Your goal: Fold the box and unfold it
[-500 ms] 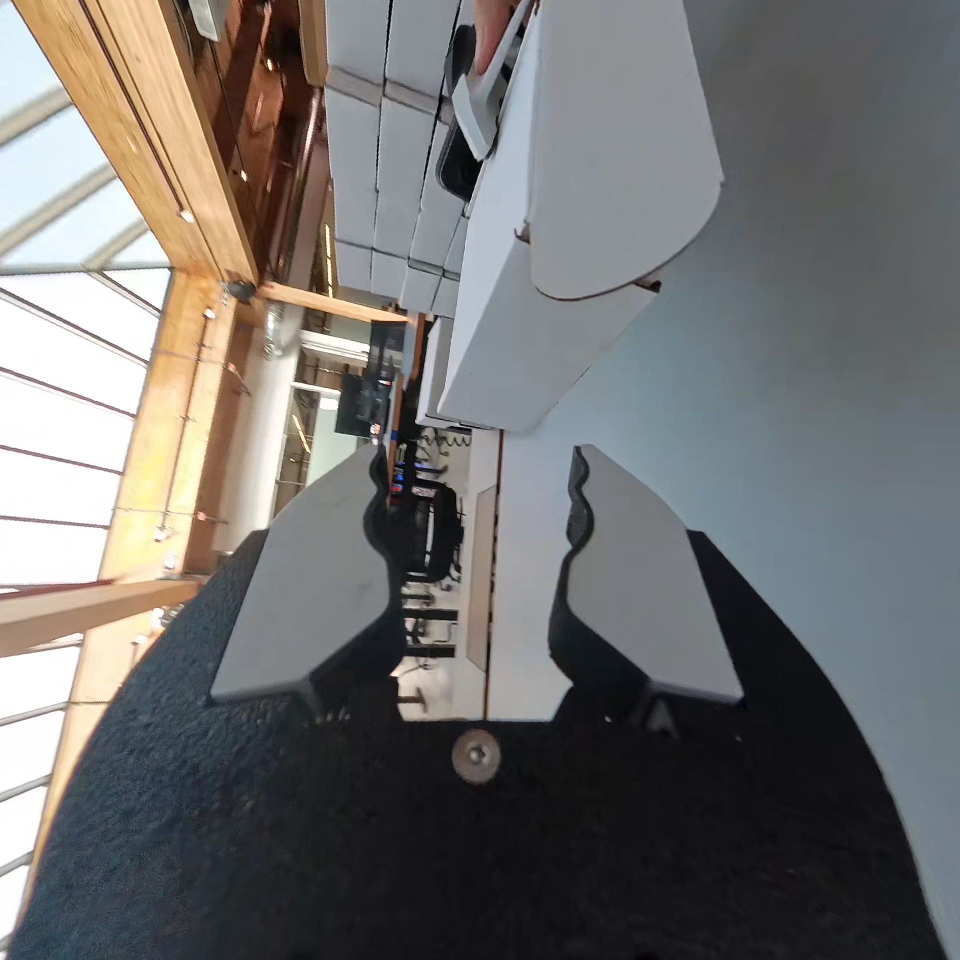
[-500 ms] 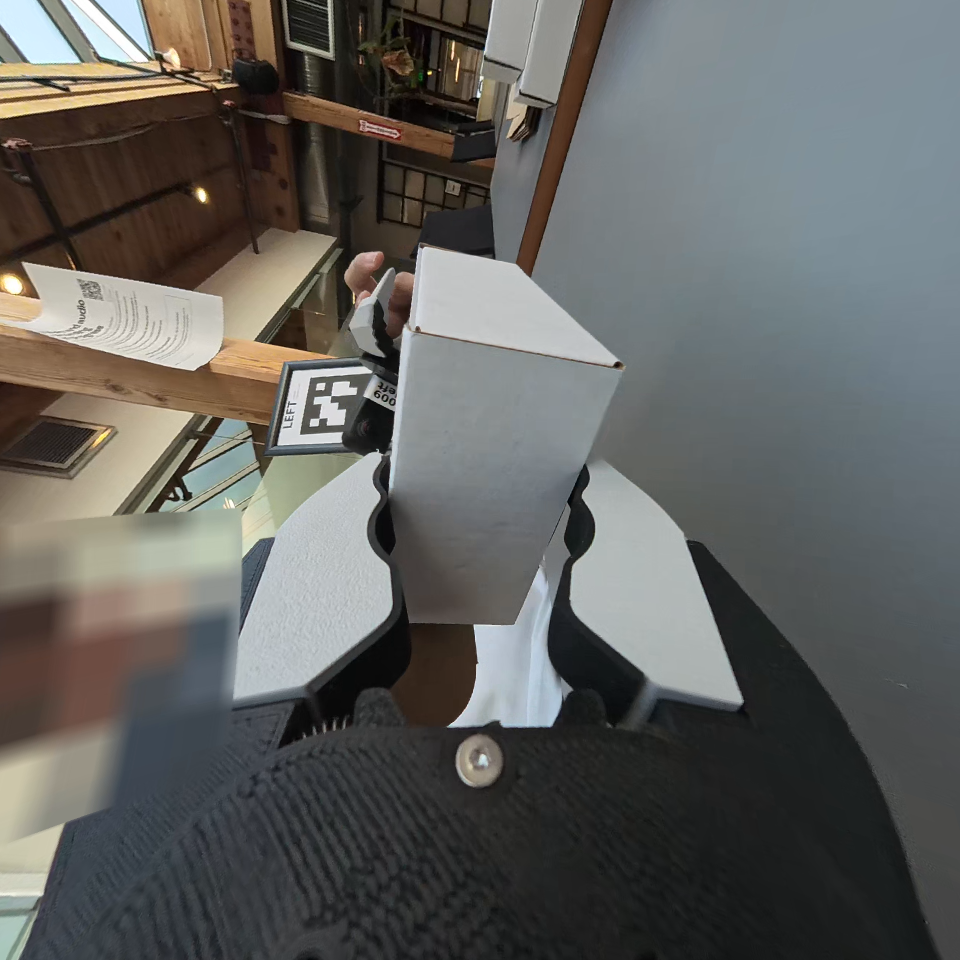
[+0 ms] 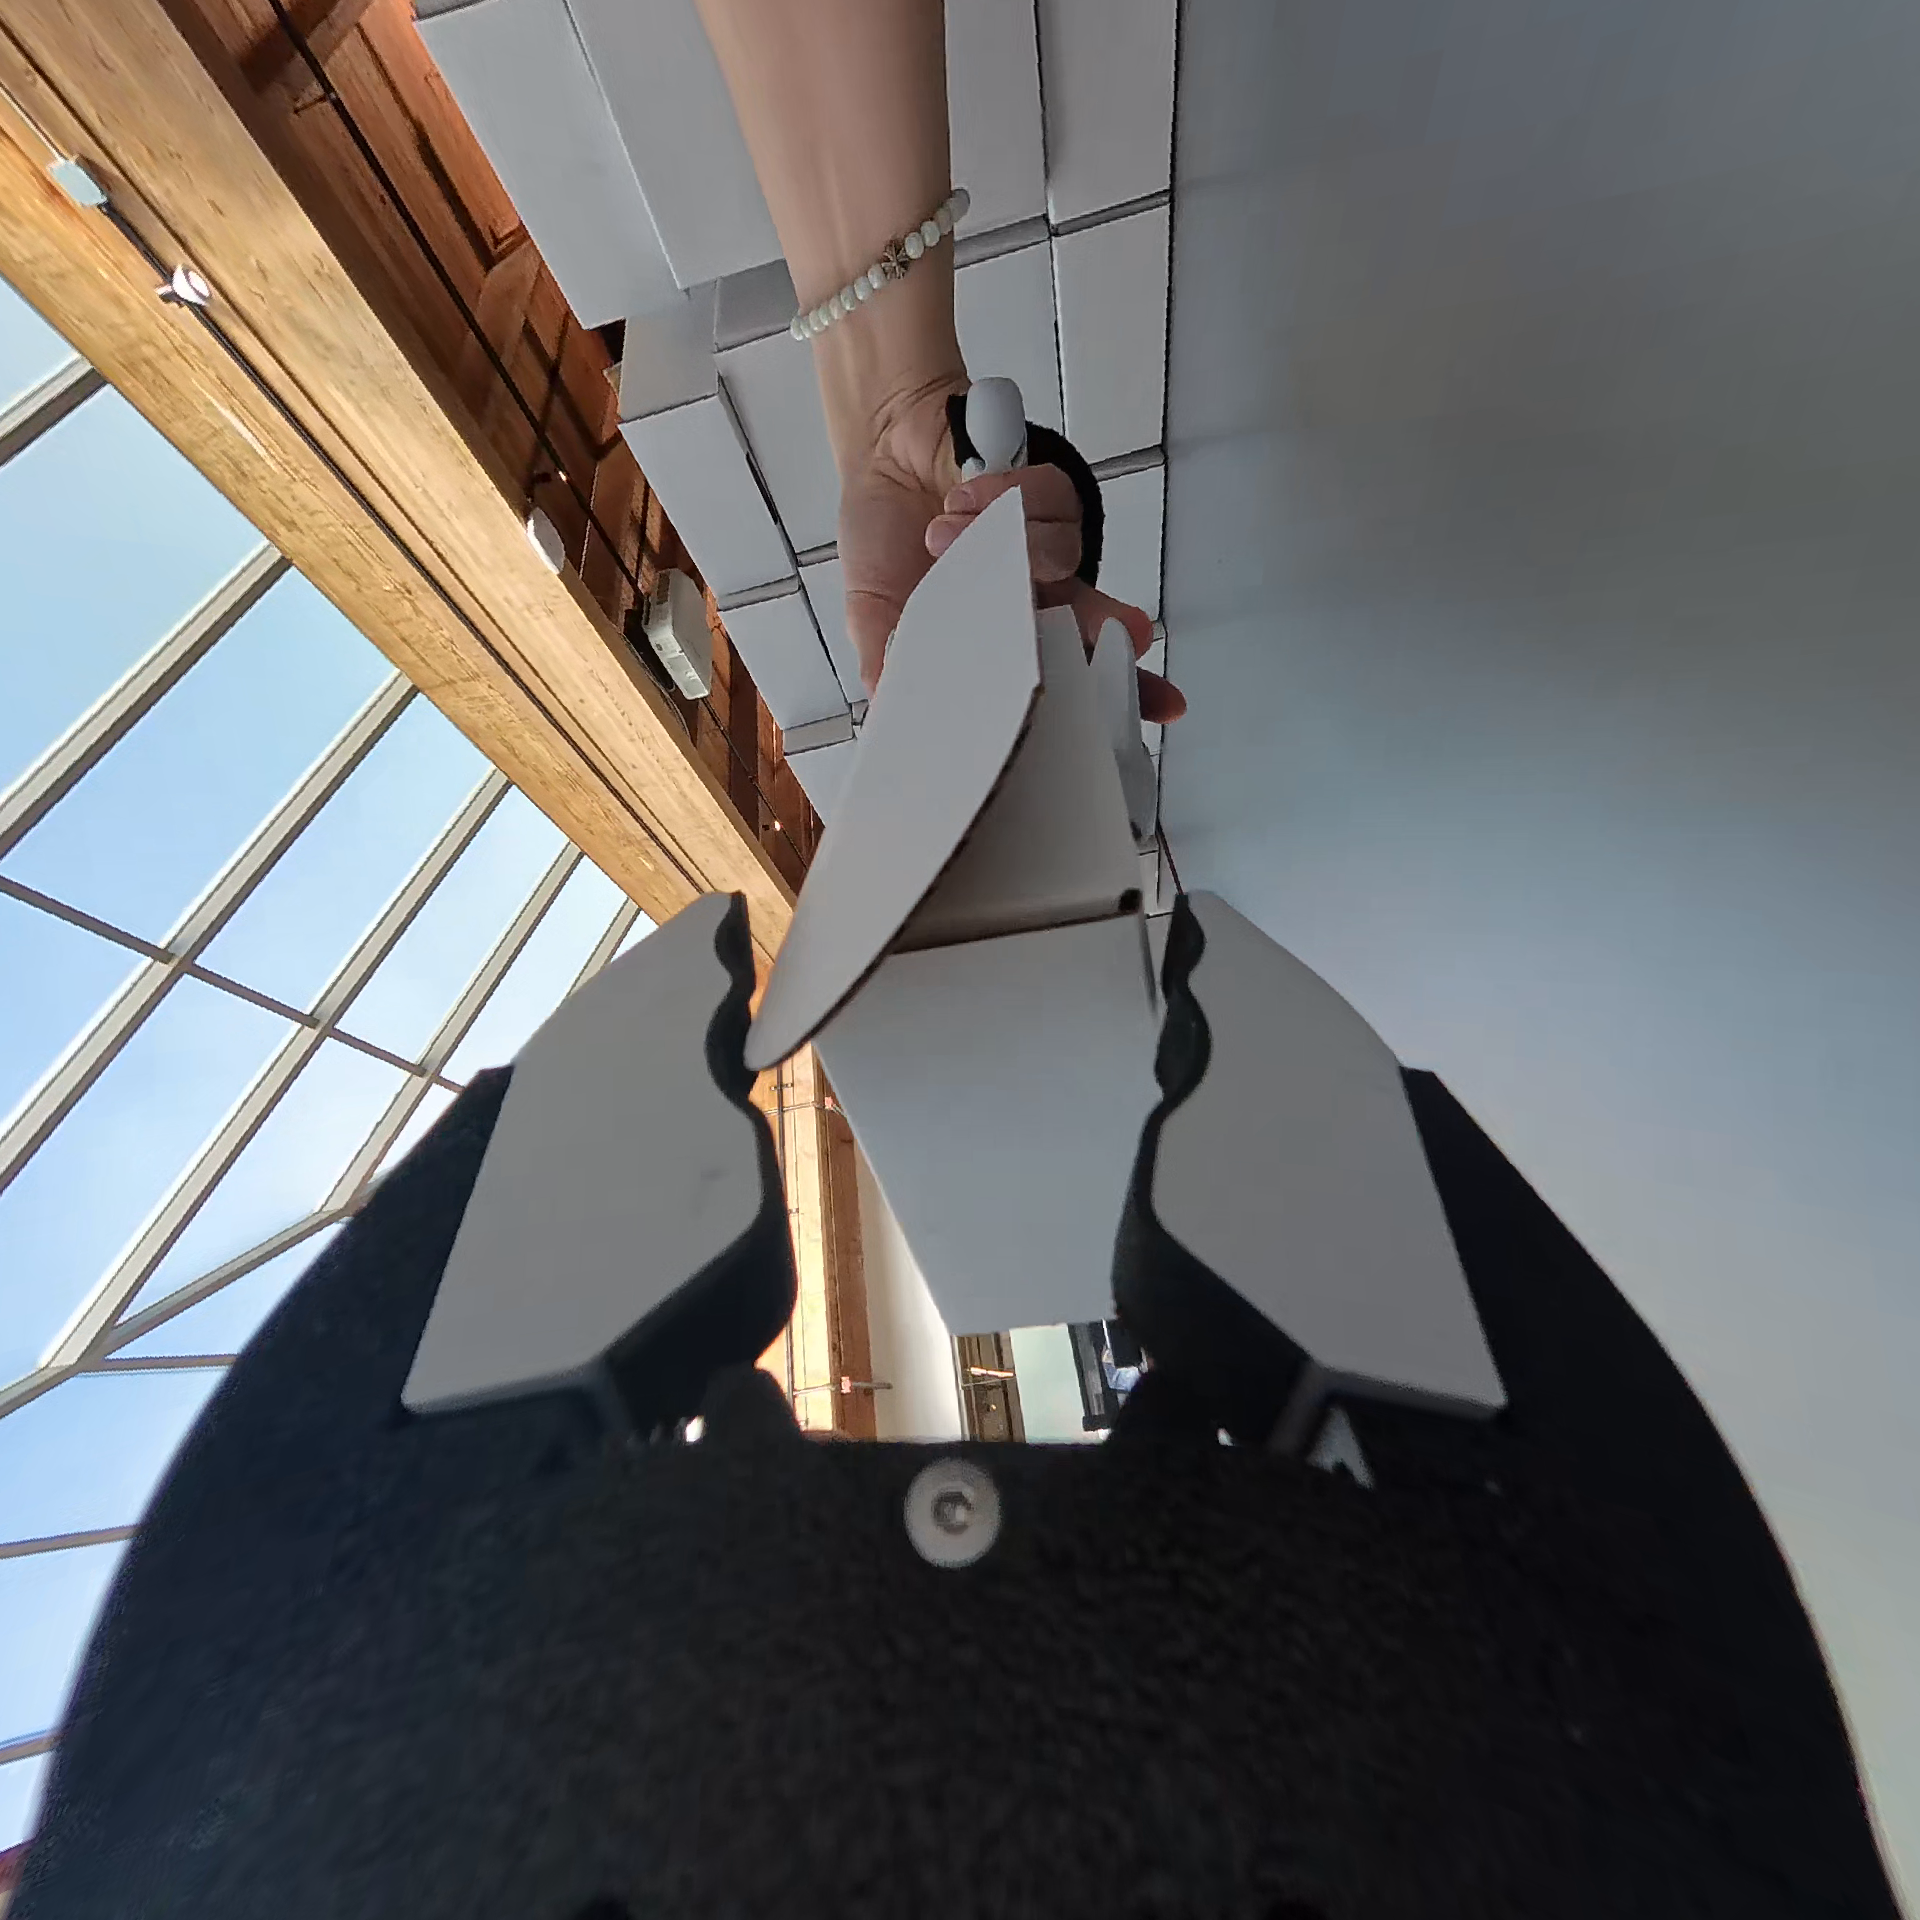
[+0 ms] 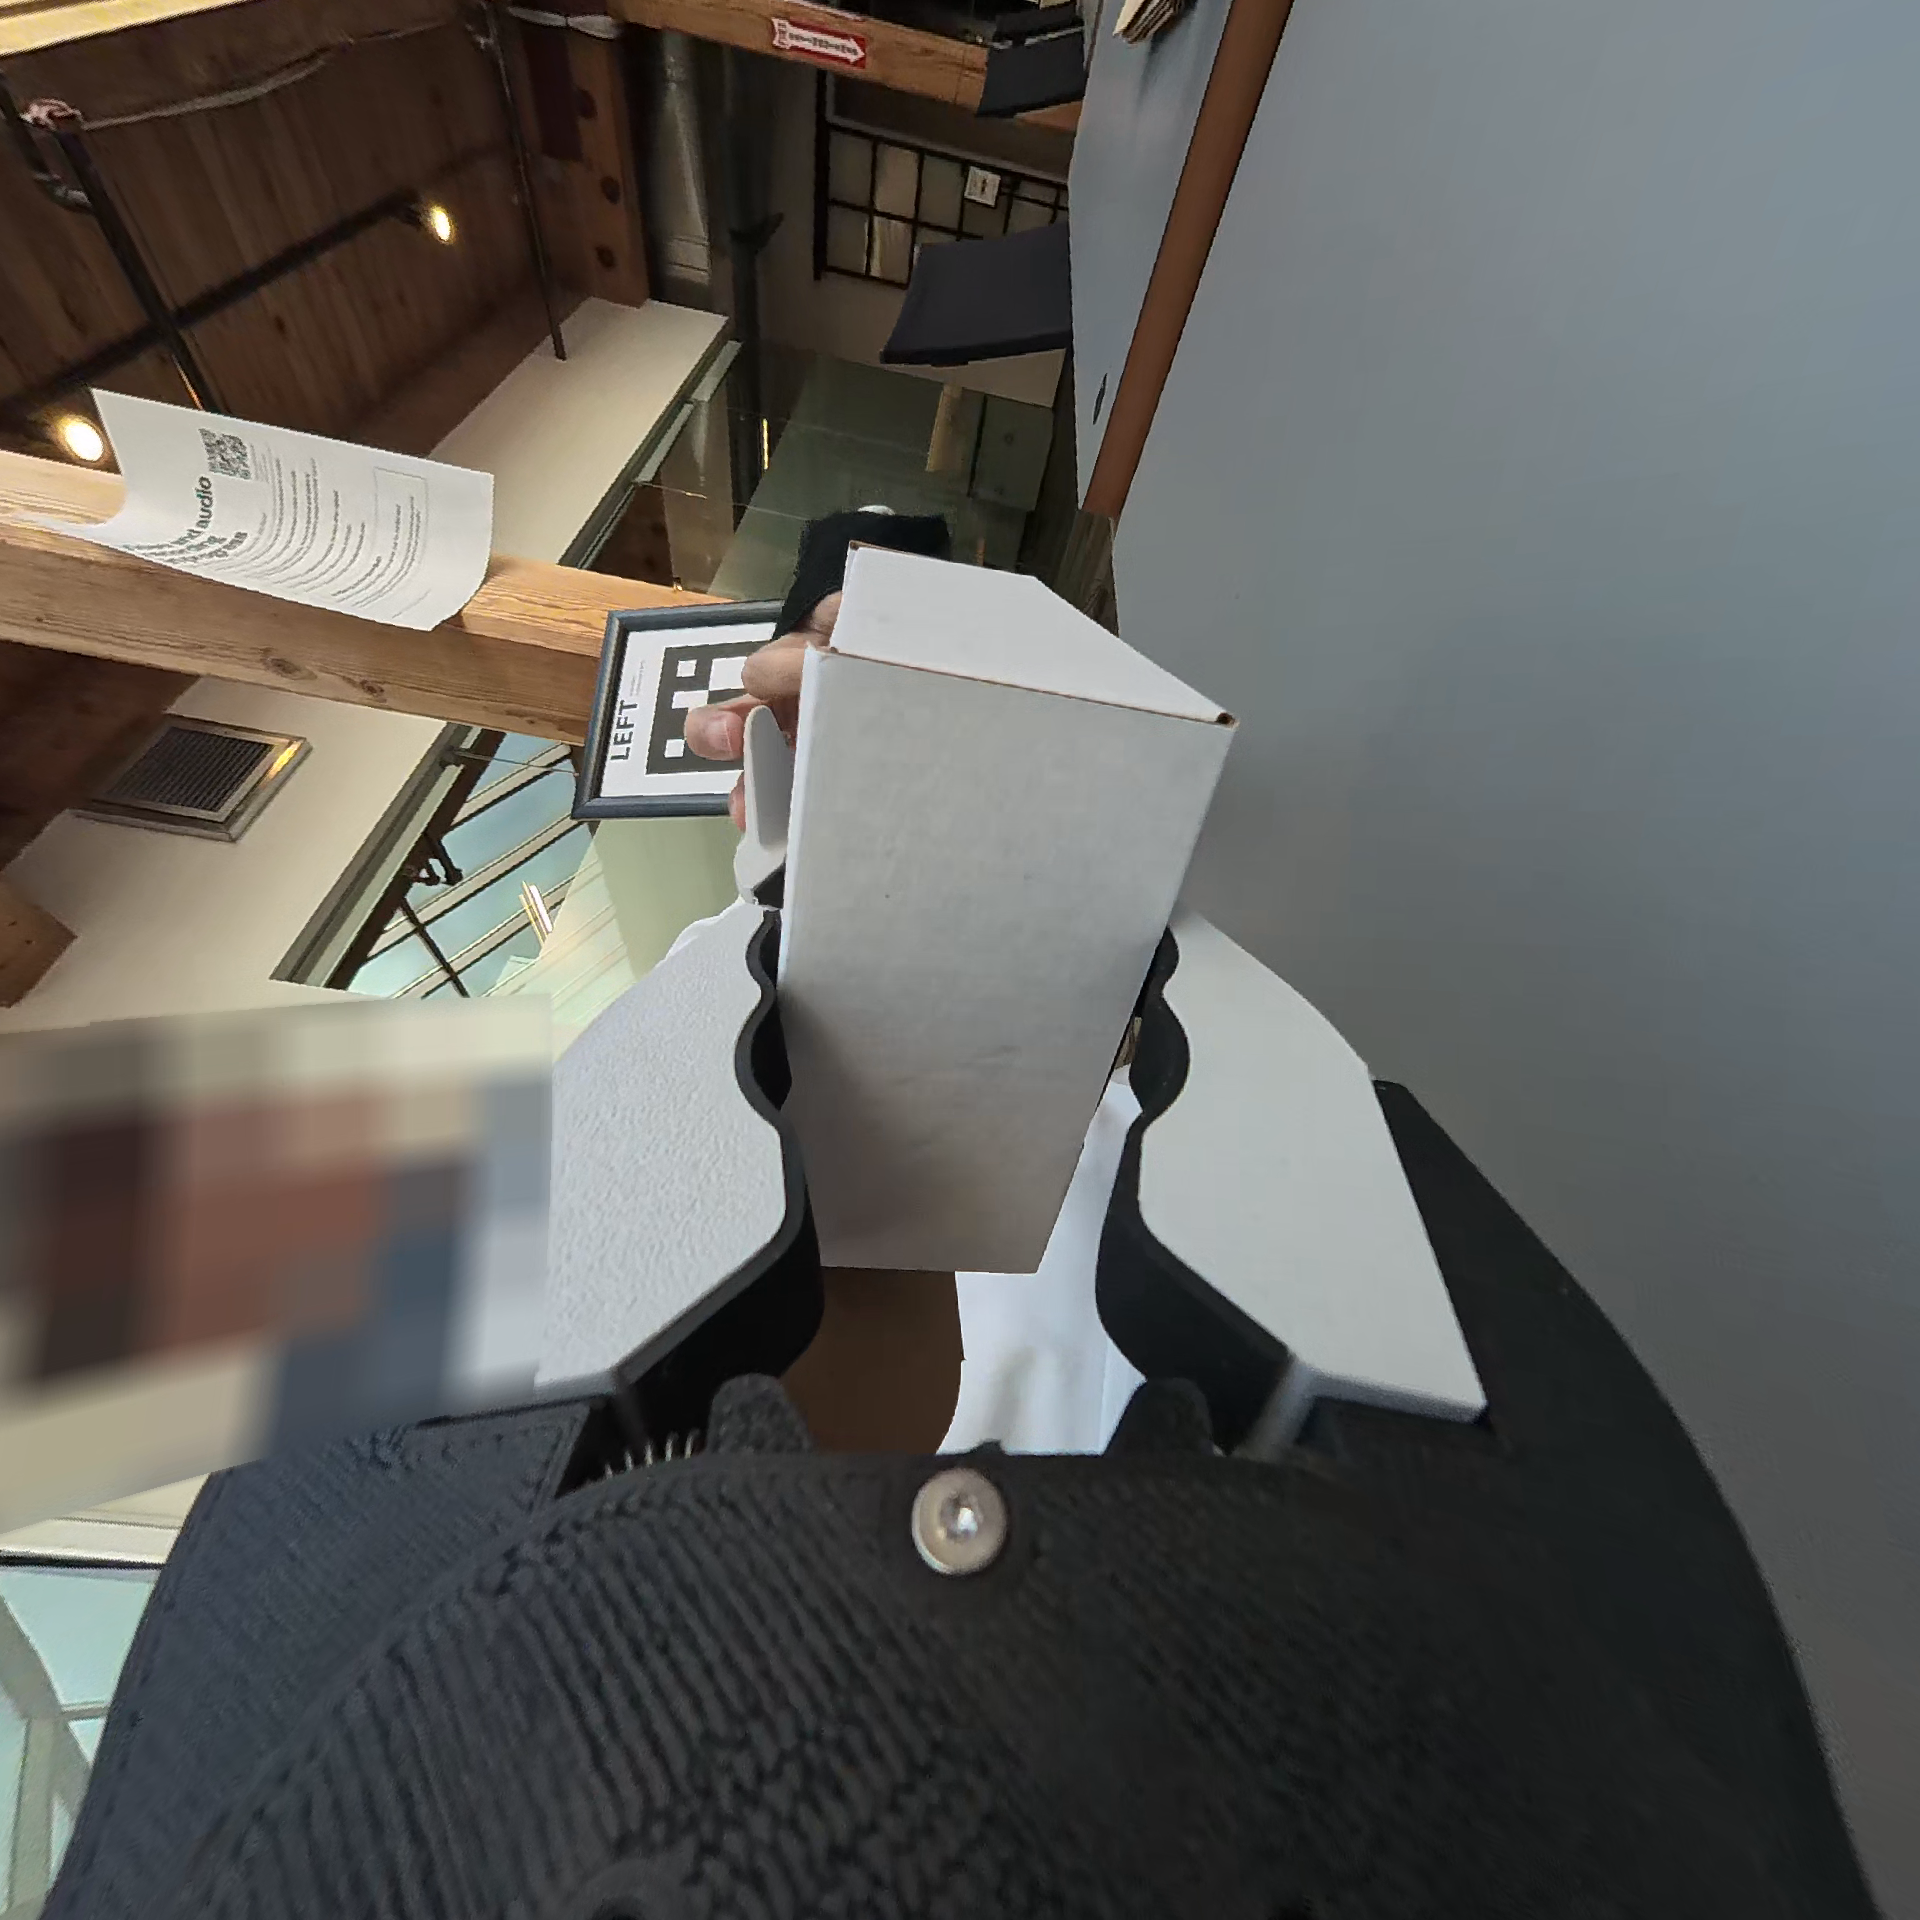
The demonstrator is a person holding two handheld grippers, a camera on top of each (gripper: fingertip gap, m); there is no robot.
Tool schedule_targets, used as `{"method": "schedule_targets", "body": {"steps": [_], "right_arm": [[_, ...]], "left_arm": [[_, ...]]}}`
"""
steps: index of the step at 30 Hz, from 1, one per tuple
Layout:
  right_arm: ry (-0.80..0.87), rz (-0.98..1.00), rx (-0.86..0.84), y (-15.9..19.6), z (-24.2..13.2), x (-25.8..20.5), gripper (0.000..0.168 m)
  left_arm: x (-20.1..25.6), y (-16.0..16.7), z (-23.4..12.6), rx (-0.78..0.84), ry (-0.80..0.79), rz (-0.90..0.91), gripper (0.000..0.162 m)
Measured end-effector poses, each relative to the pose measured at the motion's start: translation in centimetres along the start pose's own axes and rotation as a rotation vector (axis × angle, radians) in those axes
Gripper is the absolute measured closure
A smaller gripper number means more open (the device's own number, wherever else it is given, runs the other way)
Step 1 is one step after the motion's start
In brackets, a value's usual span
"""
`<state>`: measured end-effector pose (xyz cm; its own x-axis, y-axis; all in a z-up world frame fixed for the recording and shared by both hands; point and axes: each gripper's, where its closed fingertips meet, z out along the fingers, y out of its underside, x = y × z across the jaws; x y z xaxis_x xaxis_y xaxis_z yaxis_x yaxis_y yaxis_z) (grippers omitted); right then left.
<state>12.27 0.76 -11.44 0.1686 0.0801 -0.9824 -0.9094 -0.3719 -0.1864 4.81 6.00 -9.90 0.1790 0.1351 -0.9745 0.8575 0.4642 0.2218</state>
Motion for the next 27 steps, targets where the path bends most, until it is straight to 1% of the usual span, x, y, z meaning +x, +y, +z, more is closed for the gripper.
{"method": "schedule_targets", "body": {"steps": [2, 5, 11, 13, 15, 17, 19, 20, 22, 24, 27], "right_arm": [[-0.001, -0.002, 0.006, -0.1, 0.2, 0.1, 0.103], [0.007, -0.001, 0.013, -0.2, 0.1, 0.6, 0.103], [-0.034, 0.047, 0.070, -0.5, -0.4, 1.2, 0.099], [-0.023, -0.003, 0.122, -1.2, -1.0, 1.1, 0.093], [-0.020, -0.083, 0.180, -2.1, -2.4, 0.4, 0.092], [-0.032, -0.154, 0.270, -3.3, -4.5, -0.9, 0.093], [-0.009, -0.254, 0.396, -4.8, -6.9, -2.3, 0.085], [0.010, -0.298, 0.437, -5.1, -7.9, -2.9, 0.084], [0.056, -0.428, 0.455, -4.9, -8.6, -4.3, 0.084], [0.172, -0.572, 0.433, -4.3, -8.5, -4.4, 0.084], [0.424, -0.750, 0.387, -3.5, -8.4, -2.7, 0.083]], "left_arm": [[0.4, -0.5, 0.1, 0.021, 0.007, 0.034, 0.093], [1.1, -0.9, 0.4, -0.002, 0.041, 0.008, 0.096], [0.7, 0.4, 0.7, -0.130, 0.106, -0.190, 0.099], [-0.2, 0.1, 0.7, -0.142, 0.115, -0.346, 0.099], [-1.8, 0.6, 0.5, -0.157, 0.103, -0.528, 0.098], [-3.6, 1.9, 0.0, -0.168, 0.076, -0.706, 0.099], [-5.2, 3.7, -0.6, -0.157, 0.043, -0.930, 0.099], [-5.7, 4.6, -0.9, -0.139, 0.034, -1.045, 0.099], [-5.9, 6.0, -1.2, -0.092, 0.031, -1.249, 0.099], [-4.9, 6.8, -1.2, -0.050, 0.045, -1.409, 0.099], [-1.5, 7.3, -0.7, -0.029, 0.079, -1.558, 0.099]]}}
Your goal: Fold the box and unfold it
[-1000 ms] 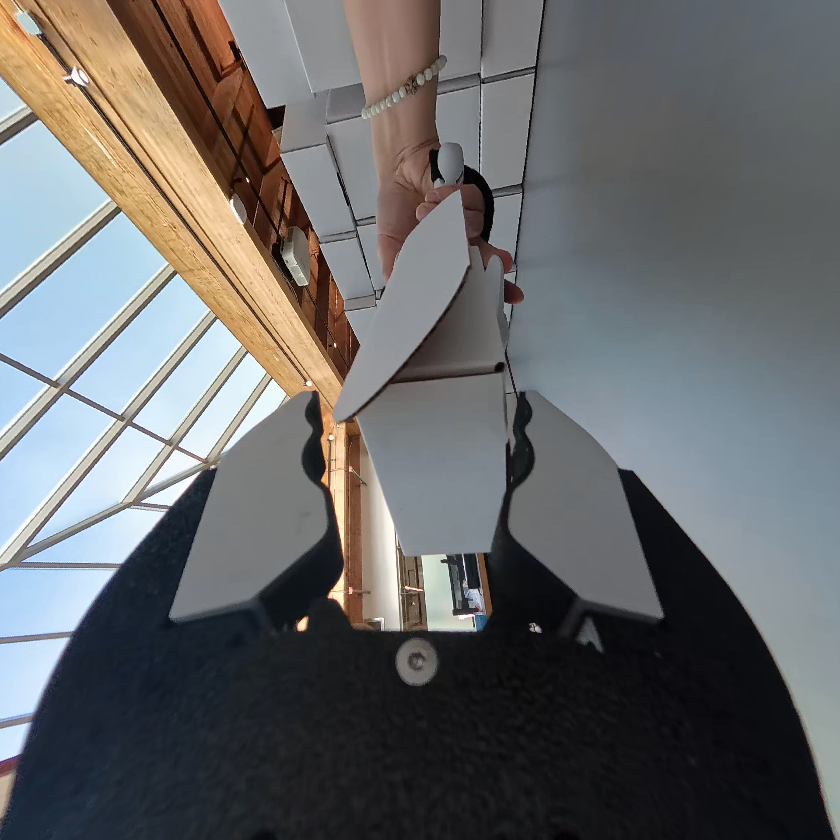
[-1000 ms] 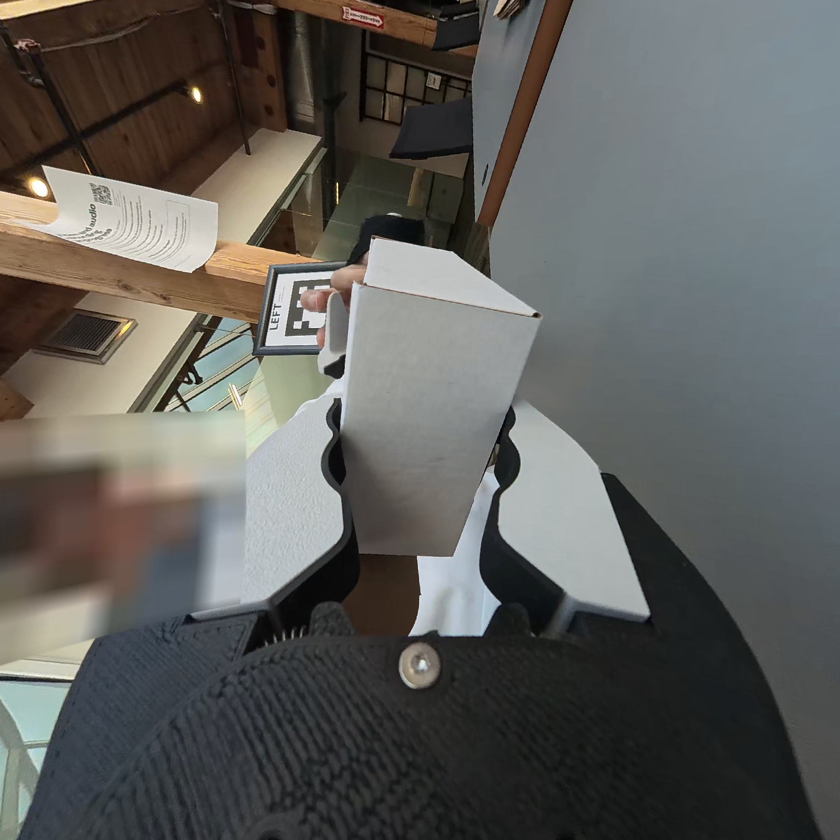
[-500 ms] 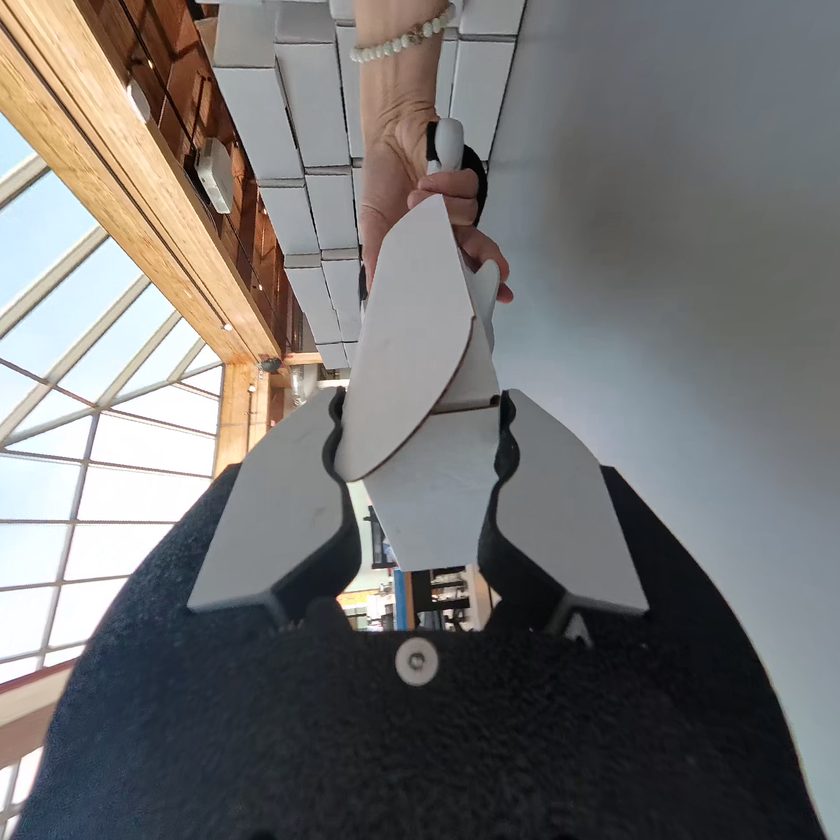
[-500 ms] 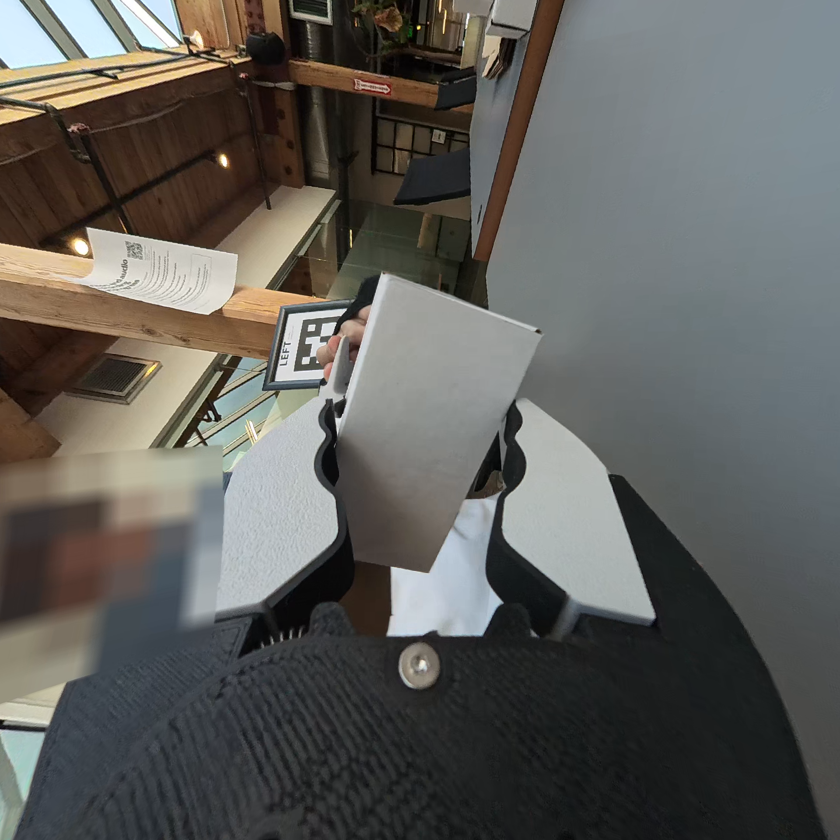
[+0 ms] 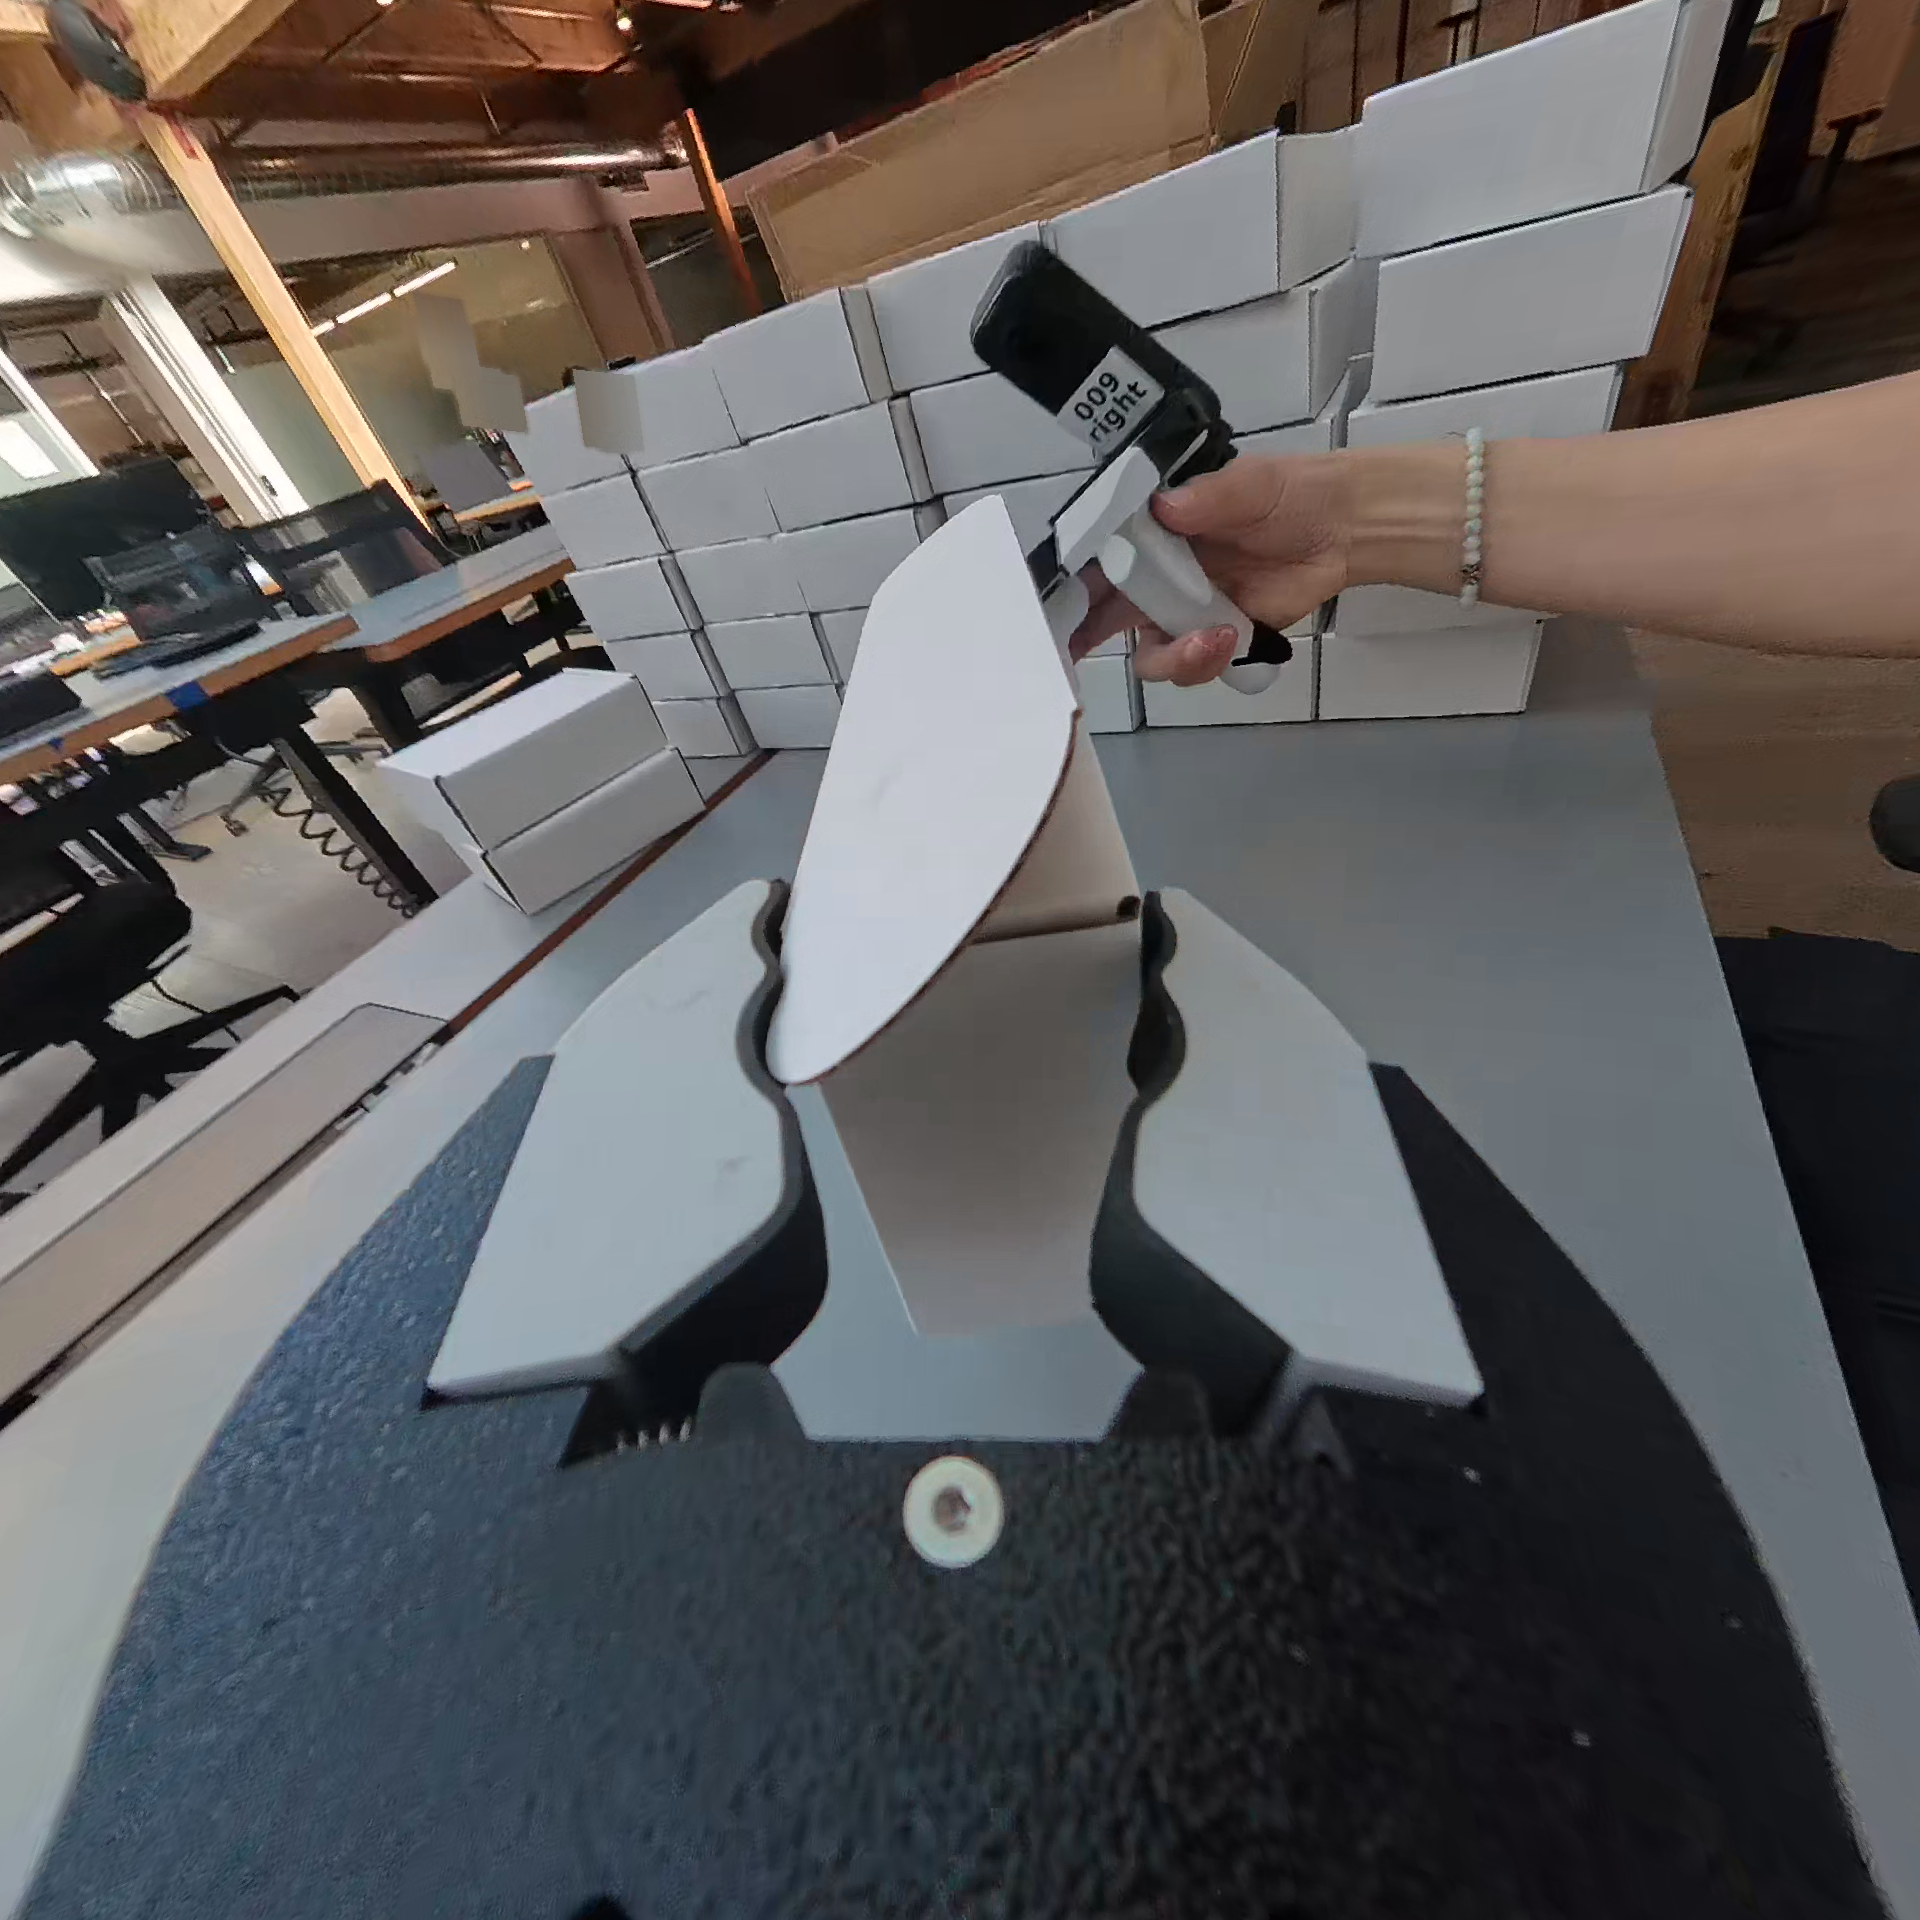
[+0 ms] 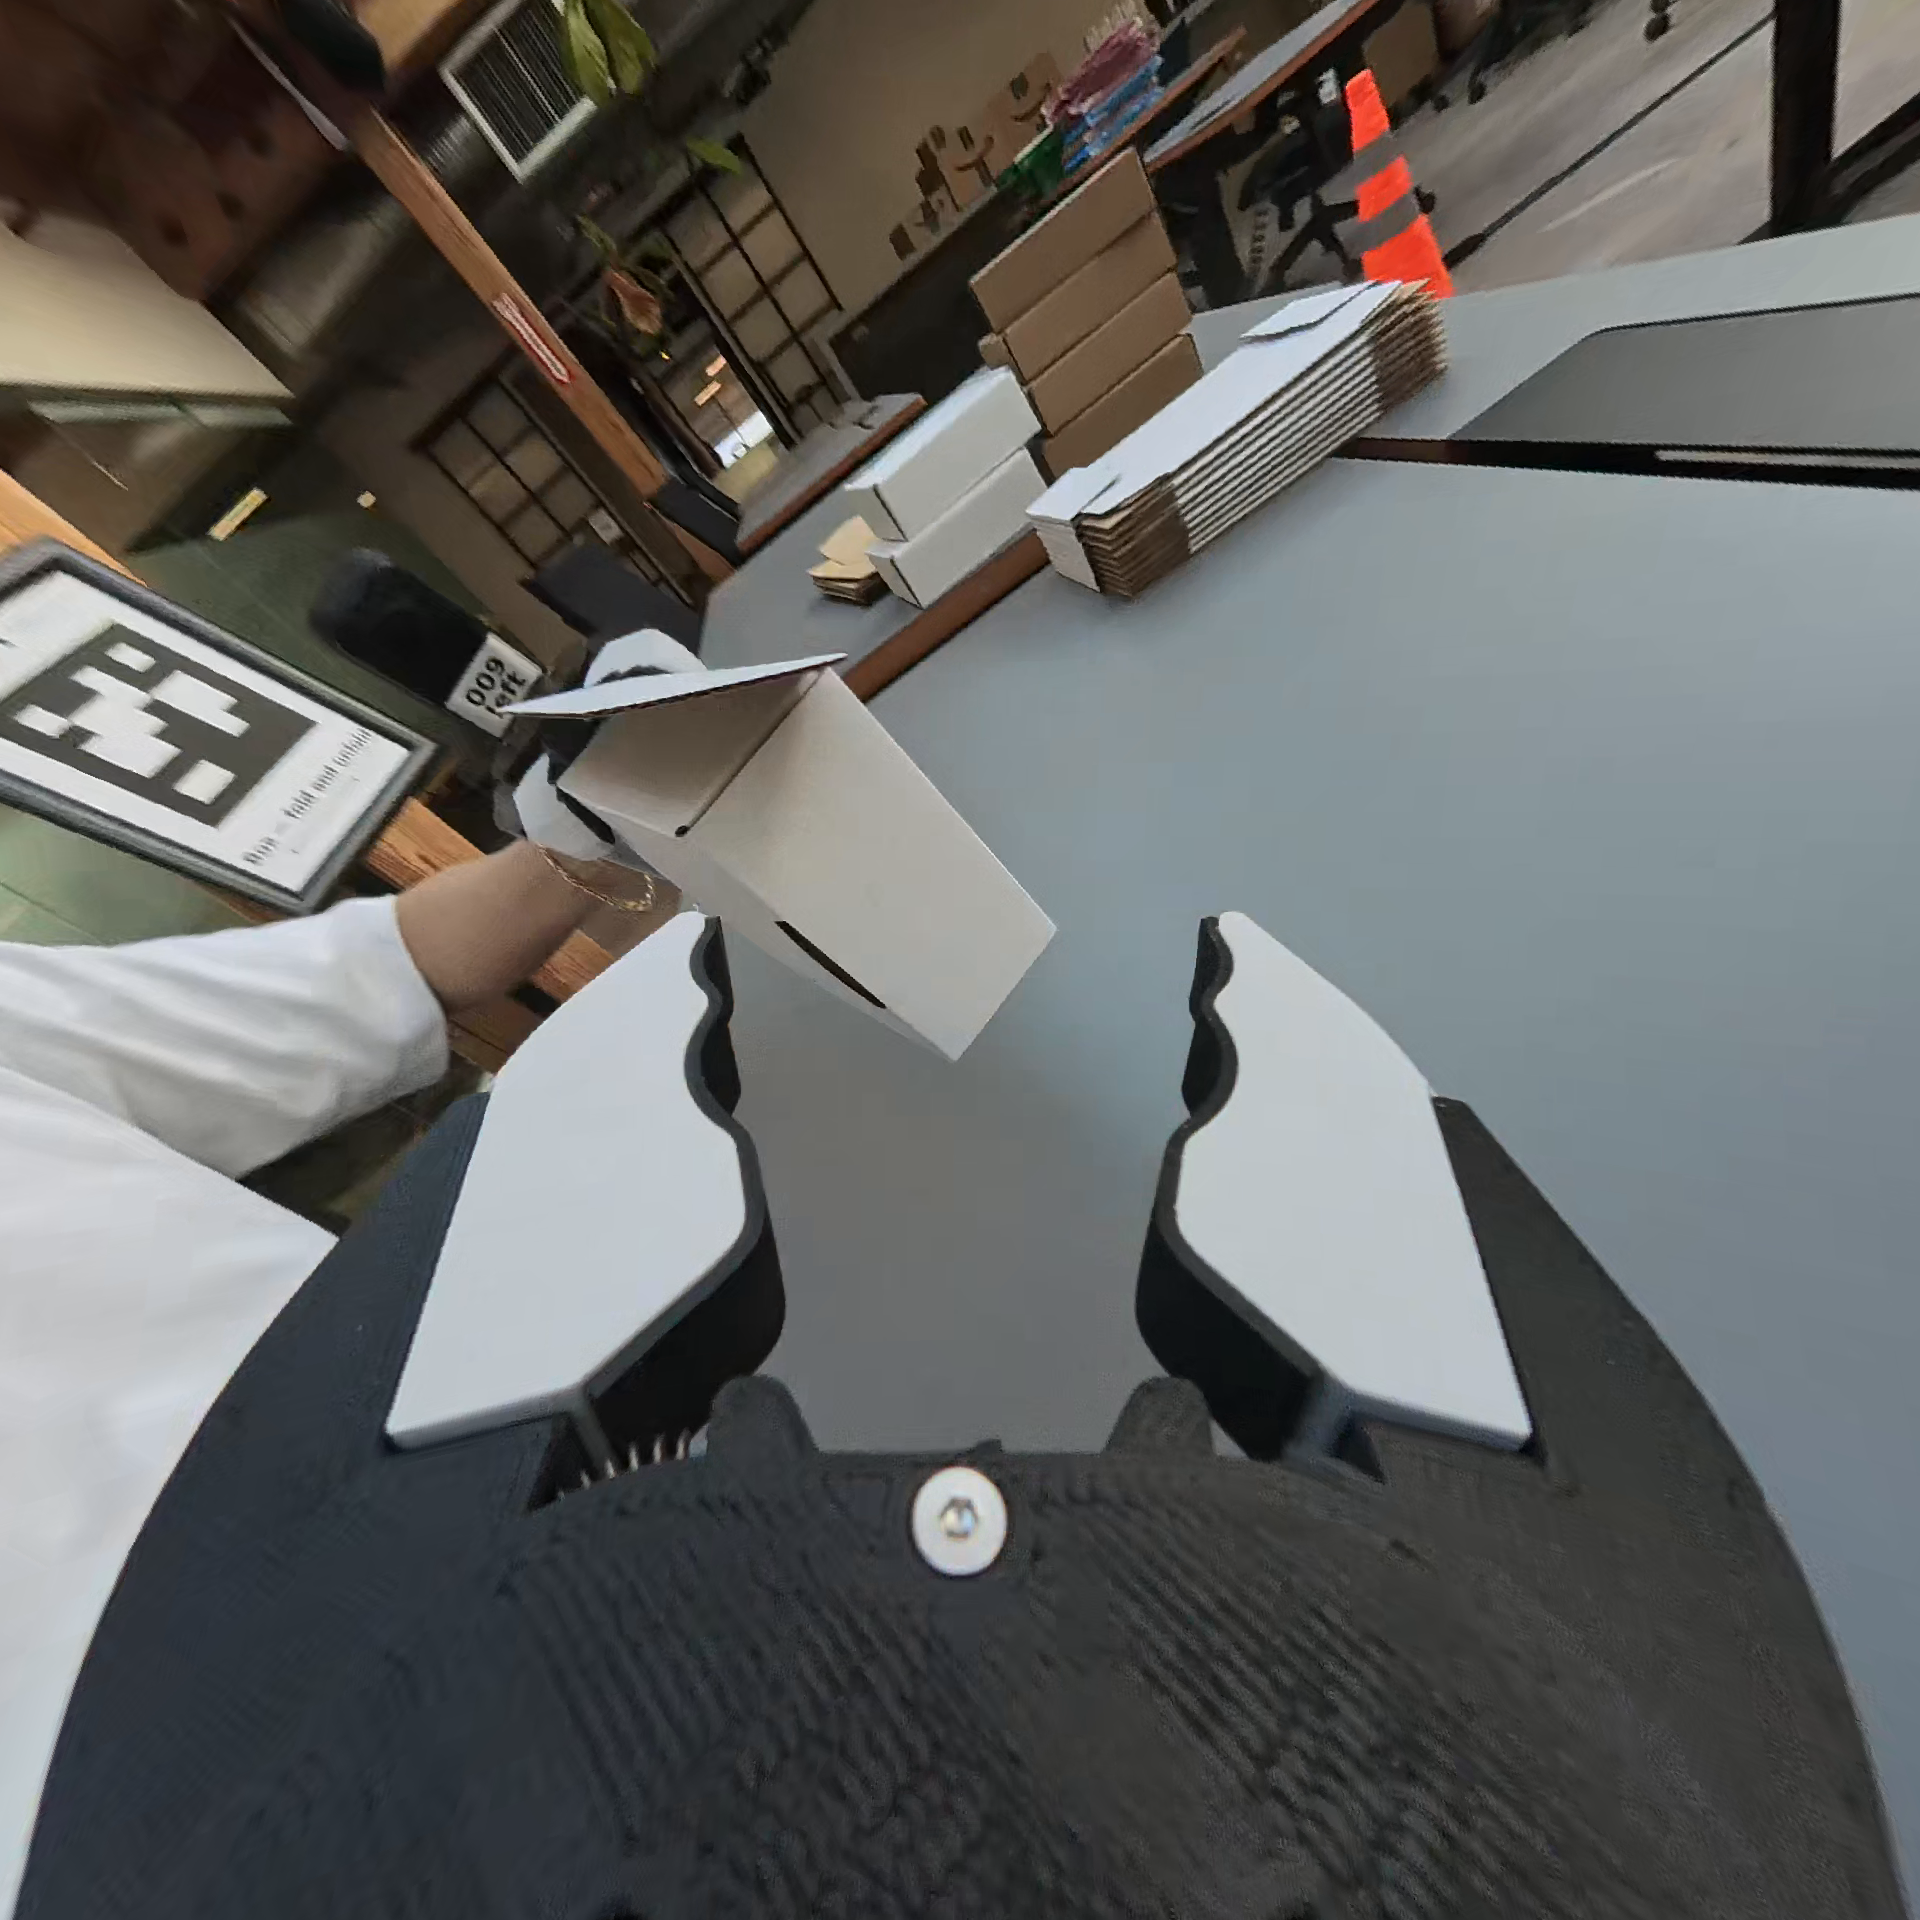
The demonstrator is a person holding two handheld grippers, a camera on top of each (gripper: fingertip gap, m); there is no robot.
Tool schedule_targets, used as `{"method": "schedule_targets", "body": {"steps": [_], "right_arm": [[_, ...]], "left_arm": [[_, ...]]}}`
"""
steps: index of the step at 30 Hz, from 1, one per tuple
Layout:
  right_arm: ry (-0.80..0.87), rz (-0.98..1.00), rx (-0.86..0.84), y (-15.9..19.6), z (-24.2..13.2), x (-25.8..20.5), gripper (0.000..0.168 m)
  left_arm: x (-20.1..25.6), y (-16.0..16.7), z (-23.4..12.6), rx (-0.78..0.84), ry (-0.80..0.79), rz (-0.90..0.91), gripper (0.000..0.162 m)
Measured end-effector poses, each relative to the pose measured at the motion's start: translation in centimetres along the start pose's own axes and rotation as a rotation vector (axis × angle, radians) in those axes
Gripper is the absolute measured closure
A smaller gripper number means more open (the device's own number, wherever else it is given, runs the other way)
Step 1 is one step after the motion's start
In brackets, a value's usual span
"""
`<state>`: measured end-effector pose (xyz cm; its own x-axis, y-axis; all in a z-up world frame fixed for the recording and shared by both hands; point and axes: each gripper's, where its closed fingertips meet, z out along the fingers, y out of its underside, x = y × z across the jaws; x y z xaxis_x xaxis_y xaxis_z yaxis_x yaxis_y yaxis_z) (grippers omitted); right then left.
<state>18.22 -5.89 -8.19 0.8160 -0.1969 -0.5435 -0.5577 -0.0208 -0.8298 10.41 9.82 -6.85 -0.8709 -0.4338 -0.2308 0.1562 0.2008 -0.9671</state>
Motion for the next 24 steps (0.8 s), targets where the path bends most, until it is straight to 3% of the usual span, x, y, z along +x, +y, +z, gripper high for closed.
{"method": "schedule_targets", "body": {"steps": [6, 15, 20, 23, 24], "right_arm": [[0.151, -0.385, -0.127, 3.9, 0.5, -0.1, 0.099], [0.280, -0.927, -0.142, 3.9, 2.2, -0.3, 0.120], [0.236, -1.010, -0.097, 3.2, 3.2, -1.1, 0.138], [0.181, -0.992, -0.117, 3.4, 3.5, -1.4, 0.163], [0.179, -0.977, -0.130, 3.5, 3.6, -1.2, 0.162]], "left_arm": [[0.9, 6.1, 1.1, -0.042, 0.045, -0.073, 0.099], [1.7, 8.0, 1.1, -0.087, 0.122, -0.044, 0.098], [1.6, 8.0, 1.2, -0.087, 0.136, -0.059, 0.098], [1.4, 8.2, 1.2, -0.089, 0.146, -0.080, 0.097], [1.3, 8.2, 1.2, -0.089, 0.150, -0.089, 0.097]]}}
